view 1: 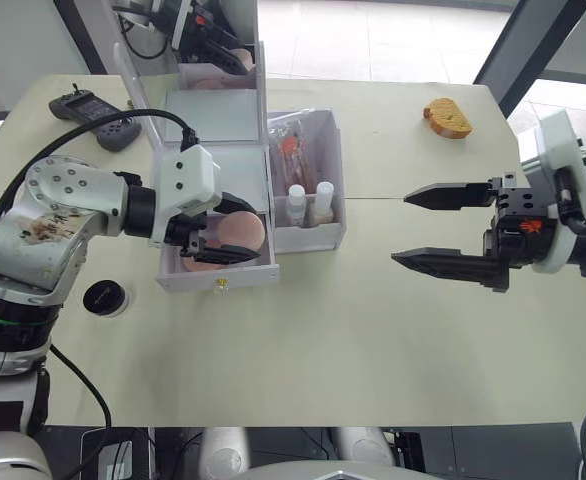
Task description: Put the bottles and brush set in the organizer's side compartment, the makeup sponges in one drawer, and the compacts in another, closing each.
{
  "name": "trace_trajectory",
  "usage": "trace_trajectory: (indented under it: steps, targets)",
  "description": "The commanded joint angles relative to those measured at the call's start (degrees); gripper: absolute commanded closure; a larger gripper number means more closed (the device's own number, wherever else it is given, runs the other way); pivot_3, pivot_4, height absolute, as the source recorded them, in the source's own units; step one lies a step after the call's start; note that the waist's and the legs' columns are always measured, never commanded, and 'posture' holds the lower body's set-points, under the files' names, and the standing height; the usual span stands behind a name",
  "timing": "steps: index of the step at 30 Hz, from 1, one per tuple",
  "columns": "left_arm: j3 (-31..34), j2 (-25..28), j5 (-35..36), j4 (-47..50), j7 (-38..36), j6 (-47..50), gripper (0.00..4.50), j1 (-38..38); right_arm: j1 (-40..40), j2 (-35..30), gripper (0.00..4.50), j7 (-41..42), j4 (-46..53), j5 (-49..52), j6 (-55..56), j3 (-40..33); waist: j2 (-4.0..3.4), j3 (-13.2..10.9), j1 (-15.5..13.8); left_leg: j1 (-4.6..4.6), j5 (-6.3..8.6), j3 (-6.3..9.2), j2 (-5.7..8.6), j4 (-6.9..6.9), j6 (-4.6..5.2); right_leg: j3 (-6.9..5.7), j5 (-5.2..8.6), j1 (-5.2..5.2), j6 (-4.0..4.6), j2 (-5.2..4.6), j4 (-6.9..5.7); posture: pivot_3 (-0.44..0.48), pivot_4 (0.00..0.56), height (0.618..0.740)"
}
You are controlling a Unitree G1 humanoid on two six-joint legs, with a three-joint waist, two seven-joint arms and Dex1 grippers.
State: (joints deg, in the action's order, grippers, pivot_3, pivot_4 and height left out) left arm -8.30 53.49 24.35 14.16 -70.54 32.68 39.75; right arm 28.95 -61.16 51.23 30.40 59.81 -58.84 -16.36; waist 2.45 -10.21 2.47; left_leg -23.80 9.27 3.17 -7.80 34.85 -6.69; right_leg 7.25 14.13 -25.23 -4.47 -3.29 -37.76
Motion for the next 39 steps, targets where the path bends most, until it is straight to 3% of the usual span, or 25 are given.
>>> trace_trajectory:
  steps: [1,3,7,11,14,19,21,25,29,31,34,39]
  targets:
    - [0.4,0.2,-2.0,-0.2,0.1,-1.6,0.48,1.8,1.5,-0.7,0.0,-1.0,0.7,1.3,0.3,-1.2,0.0,0.0,0.0,0.0,0.0,0.0,0.0,0.0,0.0,0.0,0.0,0.0,0.0,0.0,0.01,0.0,0.15,0.705]
    - [0.7,0.0,-2.4,-0.3,0.2,-1.5,0.03,2.1,1.7,-0.7,0.0,-1.1,0.5,1.0,0.5,-0.8,0.0,0.0,-0.1,-0.01,0.0,0.0,0.0,0.01,0.0,0.0,0.0,0.0,0.0,0.0,0.01,0.0,0.15,0.705]
    - [2.2,0.4,-0.8,-0.3,-0.6,0.3,0.03,3.2,3.4,-0.3,0.0,-1.3,0.0,1.2,0.5,0.3,0.0,0.0,0.0,-0.01,0.0,0.0,0.0,0.01,0.0,0.0,0.0,0.0,0.0,0.0,0.01,0.0,0.15,0.705]
    - [7.4,-0.4,6.2,1.1,0.1,5.9,0.03,3.5,5.2,-0.1,0.0,-0.1,-1.1,0.6,1.1,2.0,0.0,0.0,0.0,-0.01,0.0,0.0,0.0,0.01,0.0,0.0,0.0,0.0,-0.01,0.0,0.01,0.0,0.15,0.705]
    - [14.4,0.9,14.7,5.5,0.5,12.2,0.03,0.4,6.6,-0.1,0.0,2.0,-2.1,-0.3,2.1,3.6,0.0,0.0,0.2,-0.01,0.01,0.01,0.0,-0.02,0.02,-0.01,0.01,-0.01,-0.02,0.0,0.0,0.0,0.15,0.705]
    - [31.6,8.9,24.6,16.4,0.1,22.3,0.03,-15.5,11.9,2.3,0.0,7.6,-6.1,-2.5,4.7,9.0,-0.06,0.0,1.3,0.04,0.06,0.0,-0.01,-0.04,0.11,-0.01,0.04,-0.05,-0.08,0.0,-0.14,0.0,0.15,0.705]
    - [38.2,9.0,27.3,19.9,2.3,25.9,0.43,-22.0,14.4,3.6,0.0,9.7,-8.7,-5.2,6.4,12.0,-0.08,-0.1,1.5,0.06,0.06,0.01,-0.01,-0.01,0.11,-0.01,0.11,-0.05,0.02,-0.01,-0.15,0.0,0.15,0.705]
    - [53.8,2.0,27.7,26.4,3.1,27.3,1.59,-43.3,18.0,6.8,0.0,15.8,-14.5,-11.3,11.3,18.1,-0.09,0.0,1.6,0.11,0.07,-0.04,-0.01,0.02,0.1,0.02,0.29,-0.02,0.32,-0.02,-0.11,0.0,0.15,0.705]
    - [61.6,-9.6,28.6,32.1,6.2,23.6,2.87,-60.7,22.2,10.8,0.0,20.6,-19.5,-15.2,14.4,21.8,-0.08,-0.1,1.6,0.05,0.08,-0.04,-0.02,0.02,0.12,-0.01,0.3,-0.12,0.38,-0.01,-0.18,0.0,0.15,0.705]
    - [60.9,-13.8,27.1,34.0,9.6,20.6,3.5,-64.5,23.3,11.9,0.0,21.9,-21.3,-17.0,15.4,23.0,-0.08,-0.1,1.0,0.06,0.08,-0.03,-0.02,0.04,0.11,-0.02,0.3,-0.08,0.39,-0.01,-0.16,0.0,0.15,0.705]
    - [55.1,-18.5,21.7,35.7,15.8,15.3,4.48,-66.7,24.5,13.2,0.0,22.9,-22.2,-18.4,15.6,23.7,-0.08,-0.1,0.1,0.08,0.08,-0.03,-0.01,0.2,0.1,-0.02,0.3,0.01,0.41,-0.02,-0.11,0.0,0.15,0.705]
    - [42.5,-24.6,15.8,34.5,24.5,8.8,4.48,-64.4,24.2,13.1,0.0,22.8,-20.8,-18.5,14.0,22.5,-0.07,0.0,-0.2,0.05,0.09,-0.05,0.01,0.27,0.09,0.03,0.28,0.06,0.41,-0.03,-0.03,0.0,0.15,0.705]
